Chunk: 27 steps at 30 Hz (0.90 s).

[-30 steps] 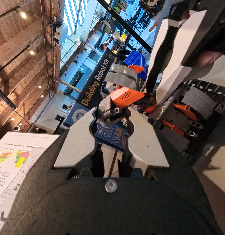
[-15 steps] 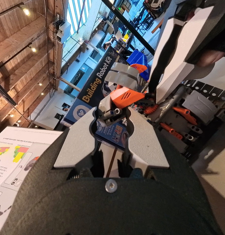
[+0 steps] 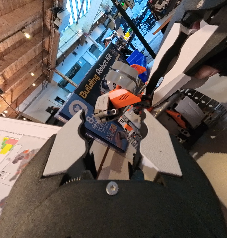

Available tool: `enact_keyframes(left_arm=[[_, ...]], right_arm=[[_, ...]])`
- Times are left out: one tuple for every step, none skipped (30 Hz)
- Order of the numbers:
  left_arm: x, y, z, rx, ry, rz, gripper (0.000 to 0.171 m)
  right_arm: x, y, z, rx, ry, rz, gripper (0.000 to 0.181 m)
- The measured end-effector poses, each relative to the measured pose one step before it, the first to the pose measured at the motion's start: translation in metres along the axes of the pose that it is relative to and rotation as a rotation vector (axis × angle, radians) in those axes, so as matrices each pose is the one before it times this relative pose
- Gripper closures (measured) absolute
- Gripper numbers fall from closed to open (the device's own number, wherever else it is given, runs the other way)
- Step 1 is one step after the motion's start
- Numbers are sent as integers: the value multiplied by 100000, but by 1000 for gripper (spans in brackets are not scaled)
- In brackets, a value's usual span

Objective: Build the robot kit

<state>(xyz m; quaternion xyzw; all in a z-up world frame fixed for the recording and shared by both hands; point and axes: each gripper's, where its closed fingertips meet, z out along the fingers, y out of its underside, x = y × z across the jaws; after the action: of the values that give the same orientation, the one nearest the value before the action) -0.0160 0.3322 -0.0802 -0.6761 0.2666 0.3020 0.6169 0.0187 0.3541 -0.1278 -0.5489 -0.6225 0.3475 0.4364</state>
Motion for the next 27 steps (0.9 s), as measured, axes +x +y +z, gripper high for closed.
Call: enact_keyframes(left_arm=[[137,285,245,-1958,-173,-3836,79],[153,372,294,-2110,-225,-4328,73],[157,443,338,-2005,-2,-4332,71],[93,272,241,-259,216,-4841,72],[164,222,199,-305,1639,-3742,76],[-122,282,198,-1223,746,-4074,75],[6,275,202,-1181,2229,-5094,73],[51,224,134,-436,2364,-4166,73],[-36,218,88,-104,1458,-3421,72],[58,224,95,-220,1724,-3328,73],[268,114,78,76,2733,-2465,78],[183,91,95,-217,1949,-1838,81],[67,91,103,-380,1570,-2137,83],[58,115,124,-296,1978,-2829,84],[-25,111,121,-213,1320,-2348,84],[78,98,79,-31,1717,-1934,85],[253,106,60,-466,2535,-1706,89],[285,4,11,-109,1841,-23,95],[206,-28,-1,85,820,429,99],[157,-1,23,-31,755,-194,103],[227,36,43,-52,1443,-326,108],[209,144,79,-677,1781,-803,113],[190,28,50,243,2051,-1575,117],[26,52,67,183,1077,-1341,115],[76,24,40,203,1309,-886,115],[42,24,12,98,1149,-1019,116],[78,38,13,2,1233,-803,117]], right_arm=[[-1,-9,11,540,235,505,159],[-15,3,-18,262,494,-307,159],[-1,-5,-12,83,616,-490,159],[-19,-19,15,264,468,4,159],[-19,-11,10,290,418,-257,159],[38,-2,-6,48,424,-420,158],[23,-11,2,56,289,-27,158],[-4,3,28,209,-6,392,158],[-1,2,6,215,-44,445,158],[-3,-4,7,68,242,213,158],[22,0,16,46,481,-101,158],[44,-1,17,141,430,186,158],[50,5,13,245,3,514,158],[44,-2,26,275,-255,1086,158],[33,-5,20,317,-329,1257,158],[-1,6,2,407,-423,1102,158],[-32,2,17,294,-321,761,158],[-56,-9,31,10,-312,593,155],[24,-11,35,65,399,289,155],[47,-6,33,31,388,-62,155],[27,-9,14,34,-155,443,155],[10,-17,10,360,-564,706,157],[35,0,-4,295,-323,267,158],[-18,6,-4,42,-219,-337,158],[-5,0,-4,-113,89,-165,158],[-23,-14,-4,15,8,-70,158],[14,5,4,-69,54,-234,158]])
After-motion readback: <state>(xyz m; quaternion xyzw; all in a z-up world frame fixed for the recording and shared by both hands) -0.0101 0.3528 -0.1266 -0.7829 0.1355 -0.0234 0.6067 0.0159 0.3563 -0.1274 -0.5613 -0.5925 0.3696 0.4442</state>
